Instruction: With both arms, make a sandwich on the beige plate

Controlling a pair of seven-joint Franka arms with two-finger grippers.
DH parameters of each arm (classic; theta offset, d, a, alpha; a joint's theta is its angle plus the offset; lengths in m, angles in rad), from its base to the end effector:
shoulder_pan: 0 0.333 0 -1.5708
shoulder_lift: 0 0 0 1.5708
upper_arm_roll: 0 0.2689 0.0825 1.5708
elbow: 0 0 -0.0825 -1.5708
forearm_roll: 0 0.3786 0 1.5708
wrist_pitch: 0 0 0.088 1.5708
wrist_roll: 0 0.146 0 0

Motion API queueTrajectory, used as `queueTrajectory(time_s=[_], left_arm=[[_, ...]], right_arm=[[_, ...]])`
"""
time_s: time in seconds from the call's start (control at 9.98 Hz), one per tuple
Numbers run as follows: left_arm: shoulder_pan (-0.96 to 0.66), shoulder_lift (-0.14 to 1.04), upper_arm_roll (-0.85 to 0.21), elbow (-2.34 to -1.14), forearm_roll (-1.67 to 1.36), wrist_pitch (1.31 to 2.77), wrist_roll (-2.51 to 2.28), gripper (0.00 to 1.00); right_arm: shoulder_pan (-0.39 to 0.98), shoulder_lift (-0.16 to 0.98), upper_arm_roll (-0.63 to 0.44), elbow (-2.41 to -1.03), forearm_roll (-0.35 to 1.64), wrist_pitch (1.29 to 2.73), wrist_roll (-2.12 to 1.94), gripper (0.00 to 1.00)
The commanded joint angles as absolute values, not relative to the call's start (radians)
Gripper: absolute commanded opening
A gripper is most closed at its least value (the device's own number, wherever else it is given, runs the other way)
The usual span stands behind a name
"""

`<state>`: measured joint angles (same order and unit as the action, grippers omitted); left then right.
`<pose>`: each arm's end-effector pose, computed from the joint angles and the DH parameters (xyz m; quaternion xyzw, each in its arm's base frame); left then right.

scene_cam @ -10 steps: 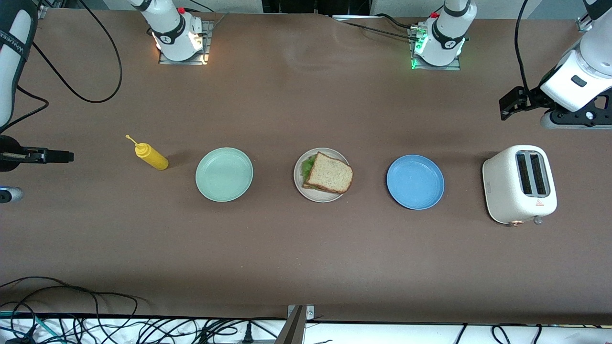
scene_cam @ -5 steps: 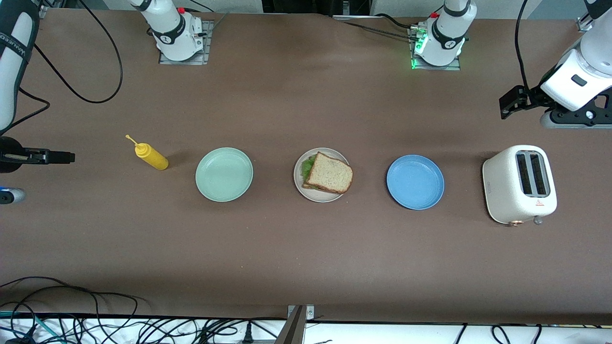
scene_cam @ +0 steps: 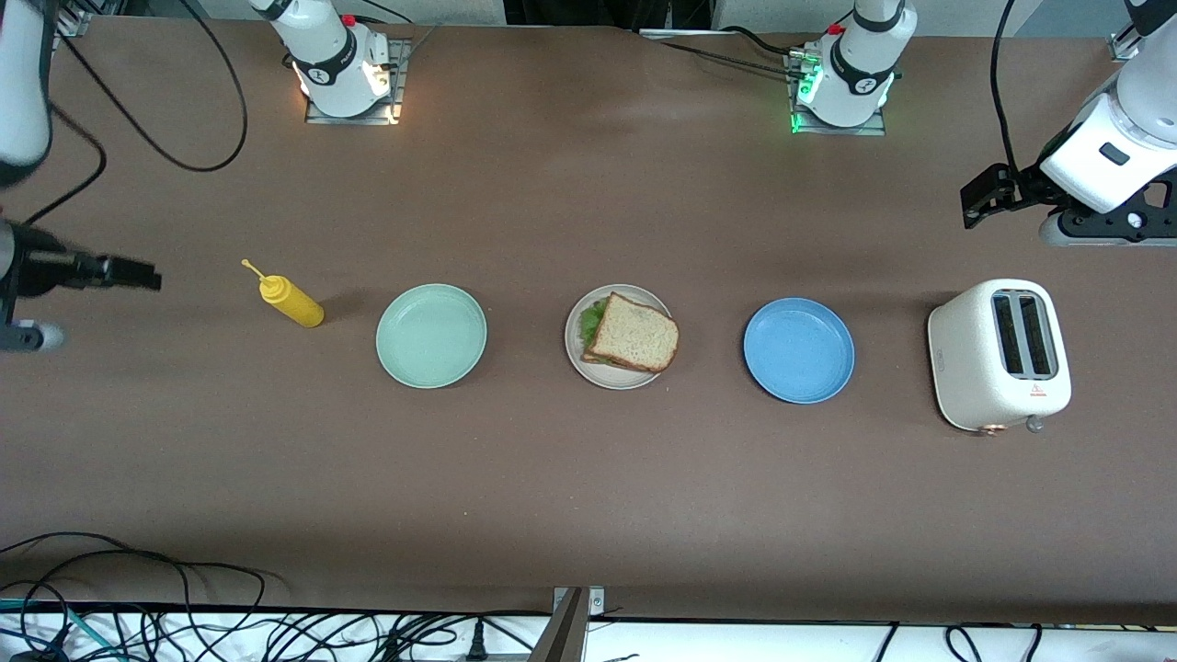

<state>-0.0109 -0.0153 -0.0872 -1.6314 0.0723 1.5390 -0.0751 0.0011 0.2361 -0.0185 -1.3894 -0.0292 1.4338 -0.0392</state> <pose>0.5353 -0.0421 0.5164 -0.9985 0.0117 0.0352 0.0400 0.5841 -0.0138 0.4768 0.9952 0.0103 -0.0961 0.0140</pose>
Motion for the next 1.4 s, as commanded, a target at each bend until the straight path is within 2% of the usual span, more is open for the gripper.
queueTrajectory(time_s=[0.0,0.8,1.1,1.3], left_arm=[[-0.009,-0.014,-0.089,-1.612,0.054,1.517,-0.087,1.0],[-0.009,-0.014,-0.089,-1.612,0.054,1.517,-0.086,1.0],[-0.009,-0.014,-0.091,-1.612,0.054,1.517,-0.086,1.0],[-0.009,-0.014,-0.089,-1.612,0.054,1.517,-0.087,1.0]], right_arm=[[-0.028,0.183,0.008,-1.489,-0.046,1.485,-0.037,1.0],[-0.028,0.183,0.009,-1.493,-0.048,1.514,-0.037,1.0],[-0.028,0.108,0.009,-1.633,-0.046,1.658,-0.037,1.0],[-0.026,0.103,0.008,-1.64,-0.049,1.669,-0.037,1.0]])
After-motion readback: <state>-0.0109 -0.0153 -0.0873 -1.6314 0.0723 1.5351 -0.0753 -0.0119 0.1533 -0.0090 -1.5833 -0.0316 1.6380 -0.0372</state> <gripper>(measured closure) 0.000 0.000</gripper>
